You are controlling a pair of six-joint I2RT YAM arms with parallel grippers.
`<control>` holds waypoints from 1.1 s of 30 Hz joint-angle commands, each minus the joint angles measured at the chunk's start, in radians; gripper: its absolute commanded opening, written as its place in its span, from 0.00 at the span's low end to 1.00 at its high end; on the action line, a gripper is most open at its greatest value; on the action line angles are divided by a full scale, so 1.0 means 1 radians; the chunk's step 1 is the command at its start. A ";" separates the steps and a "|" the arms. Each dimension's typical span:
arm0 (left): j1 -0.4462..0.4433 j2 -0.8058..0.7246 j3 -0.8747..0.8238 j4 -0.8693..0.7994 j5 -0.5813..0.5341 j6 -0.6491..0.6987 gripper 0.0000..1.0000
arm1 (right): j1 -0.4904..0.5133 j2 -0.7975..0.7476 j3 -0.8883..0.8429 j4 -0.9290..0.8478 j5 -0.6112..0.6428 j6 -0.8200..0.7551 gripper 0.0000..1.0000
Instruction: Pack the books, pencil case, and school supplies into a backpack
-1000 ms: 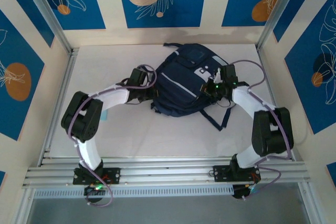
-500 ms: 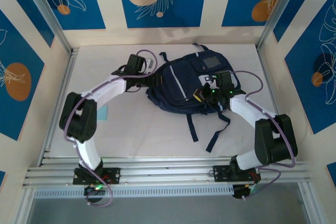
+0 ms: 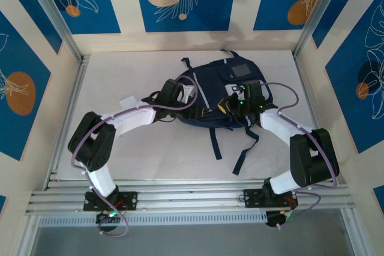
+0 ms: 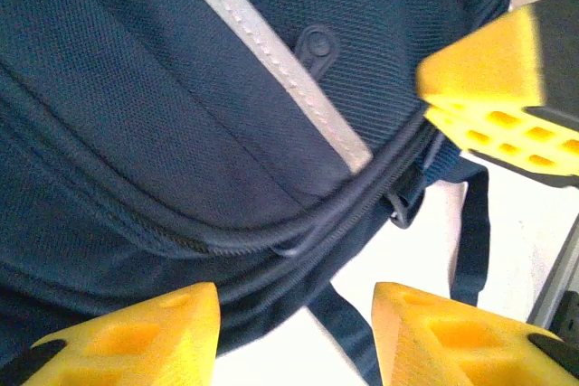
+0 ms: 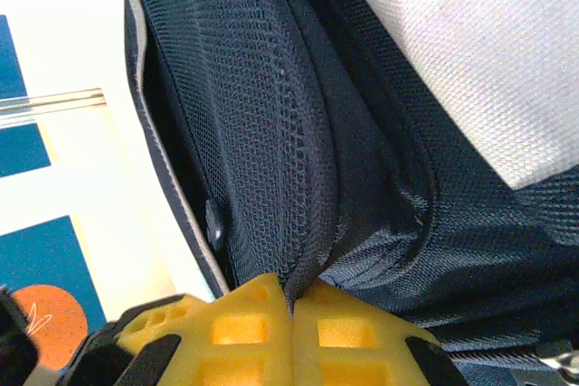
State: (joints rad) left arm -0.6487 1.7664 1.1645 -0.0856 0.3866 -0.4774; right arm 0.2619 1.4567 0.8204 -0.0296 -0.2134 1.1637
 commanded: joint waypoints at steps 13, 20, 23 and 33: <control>-0.039 0.141 0.087 0.191 0.028 -0.100 0.50 | 0.021 -0.009 -0.006 0.119 -0.021 0.042 0.00; -0.061 0.190 0.119 0.313 0.119 -0.173 0.43 | 0.025 0.004 -0.026 0.136 -0.014 0.051 0.00; -0.070 0.188 0.110 0.351 0.156 -0.191 0.40 | 0.020 0.007 -0.037 0.141 -0.012 0.052 0.00; -0.074 0.177 0.083 0.479 0.239 -0.273 0.40 | 0.008 0.026 -0.057 0.159 -0.007 0.055 0.00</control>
State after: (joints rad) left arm -0.6720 1.9472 1.2179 0.1543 0.4698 -0.7124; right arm 0.2371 1.4635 0.7753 0.0902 -0.1211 1.2087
